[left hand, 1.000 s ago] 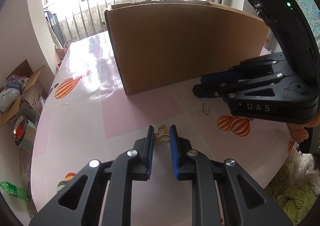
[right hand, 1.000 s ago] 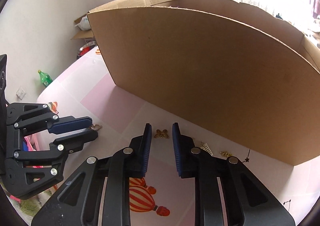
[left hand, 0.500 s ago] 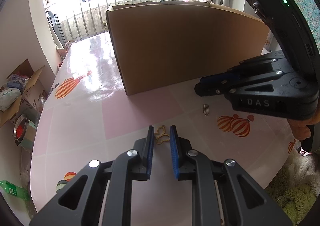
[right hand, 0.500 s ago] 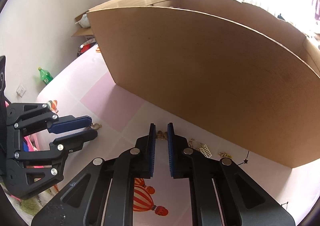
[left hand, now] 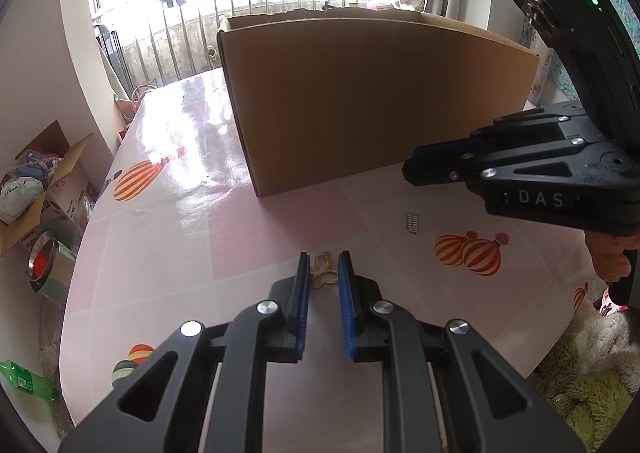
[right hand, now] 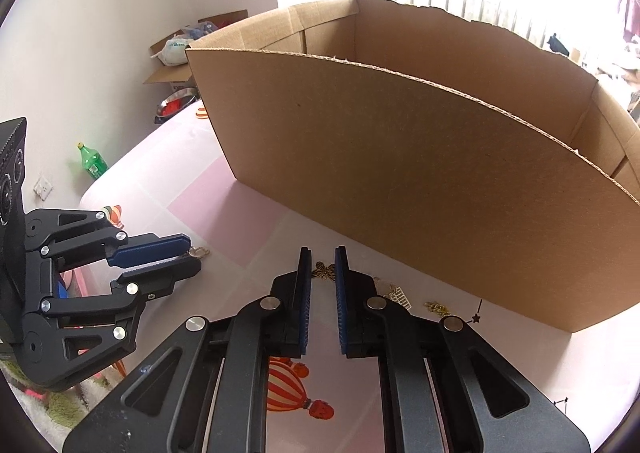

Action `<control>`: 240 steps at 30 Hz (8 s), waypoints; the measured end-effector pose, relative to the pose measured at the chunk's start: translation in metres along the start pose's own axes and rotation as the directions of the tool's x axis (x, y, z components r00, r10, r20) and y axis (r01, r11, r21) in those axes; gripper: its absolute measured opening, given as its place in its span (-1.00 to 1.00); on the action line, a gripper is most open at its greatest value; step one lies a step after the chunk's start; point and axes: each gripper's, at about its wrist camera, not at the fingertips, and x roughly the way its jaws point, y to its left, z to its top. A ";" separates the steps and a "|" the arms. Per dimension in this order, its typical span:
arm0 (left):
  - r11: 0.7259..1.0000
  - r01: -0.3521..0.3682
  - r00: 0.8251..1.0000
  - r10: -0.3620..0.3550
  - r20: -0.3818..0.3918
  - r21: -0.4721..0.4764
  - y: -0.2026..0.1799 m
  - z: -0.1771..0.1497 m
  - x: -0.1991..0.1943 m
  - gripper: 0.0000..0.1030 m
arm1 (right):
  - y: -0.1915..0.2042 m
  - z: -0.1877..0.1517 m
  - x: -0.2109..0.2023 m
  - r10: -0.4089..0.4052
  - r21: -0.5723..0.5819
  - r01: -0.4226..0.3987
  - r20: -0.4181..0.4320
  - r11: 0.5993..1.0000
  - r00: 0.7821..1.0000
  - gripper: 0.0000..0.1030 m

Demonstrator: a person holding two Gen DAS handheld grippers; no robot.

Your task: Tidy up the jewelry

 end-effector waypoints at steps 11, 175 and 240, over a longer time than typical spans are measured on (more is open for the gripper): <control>0.999 -0.036 0.997 0.035 0.069 0.015 -0.004 0.012 -0.030 -0.74 | -0.003 -0.003 -0.031 0.020 -0.001 -0.020 0.064 1.000 0.998 -0.82; 0.994 0.096 0.993 -0.091 -0.070 0.060 -0.013 0.021 0.029 -0.91 | -0.050 -0.016 -0.034 0.164 0.129 -0.175 0.093 0.976 0.982 -0.88; 0.993 0.118 0.991 -0.119 -0.057 -0.022 0.013 0.188 0.003 -0.02 | -0.148 0.080 -0.095 0.101 0.194 -0.135 0.172 0.972 0.980 -0.07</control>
